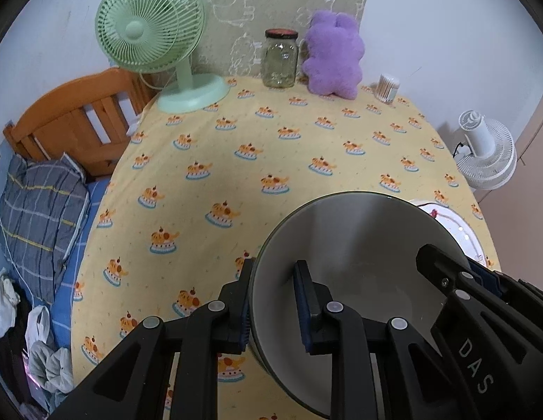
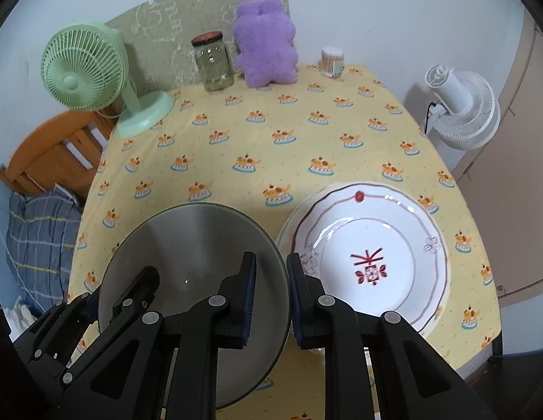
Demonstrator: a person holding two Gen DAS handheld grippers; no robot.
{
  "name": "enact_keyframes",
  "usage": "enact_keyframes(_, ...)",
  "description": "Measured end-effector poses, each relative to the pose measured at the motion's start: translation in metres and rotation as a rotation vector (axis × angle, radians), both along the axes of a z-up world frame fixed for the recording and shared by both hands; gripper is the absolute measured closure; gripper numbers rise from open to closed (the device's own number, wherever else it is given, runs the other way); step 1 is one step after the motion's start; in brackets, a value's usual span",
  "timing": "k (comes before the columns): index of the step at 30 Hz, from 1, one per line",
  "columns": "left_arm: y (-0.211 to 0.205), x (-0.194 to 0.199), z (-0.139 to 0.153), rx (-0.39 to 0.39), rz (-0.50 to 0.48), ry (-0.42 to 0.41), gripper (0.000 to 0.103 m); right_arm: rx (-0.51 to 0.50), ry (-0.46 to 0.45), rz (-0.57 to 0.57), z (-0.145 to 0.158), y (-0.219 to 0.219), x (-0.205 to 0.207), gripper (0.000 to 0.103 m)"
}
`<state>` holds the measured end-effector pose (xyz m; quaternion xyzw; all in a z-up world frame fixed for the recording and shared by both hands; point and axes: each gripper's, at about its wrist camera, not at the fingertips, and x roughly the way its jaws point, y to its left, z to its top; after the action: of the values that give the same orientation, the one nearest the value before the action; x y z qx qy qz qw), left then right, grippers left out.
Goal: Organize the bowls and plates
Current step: 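Lift the nested bowls with both grippers and carry toward the plate stack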
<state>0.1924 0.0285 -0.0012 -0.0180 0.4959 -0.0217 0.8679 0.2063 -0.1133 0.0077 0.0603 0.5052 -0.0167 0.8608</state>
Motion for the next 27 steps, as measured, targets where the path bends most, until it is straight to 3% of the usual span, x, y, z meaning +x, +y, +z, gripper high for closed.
enact_keyframes(11, 0.012, 0.003, -0.024, -0.009, 0.017, 0.062, 0.082, -0.004, 0.07, 0.017, -0.022, 0.014, 0.005, 0.082)
enact_keyframes(27, 0.011, 0.008, -0.038, -0.031, 0.011, 0.089, 0.081, -0.102, 0.079, 0.042, -0.03, 0.022, 0.011, 0.082)
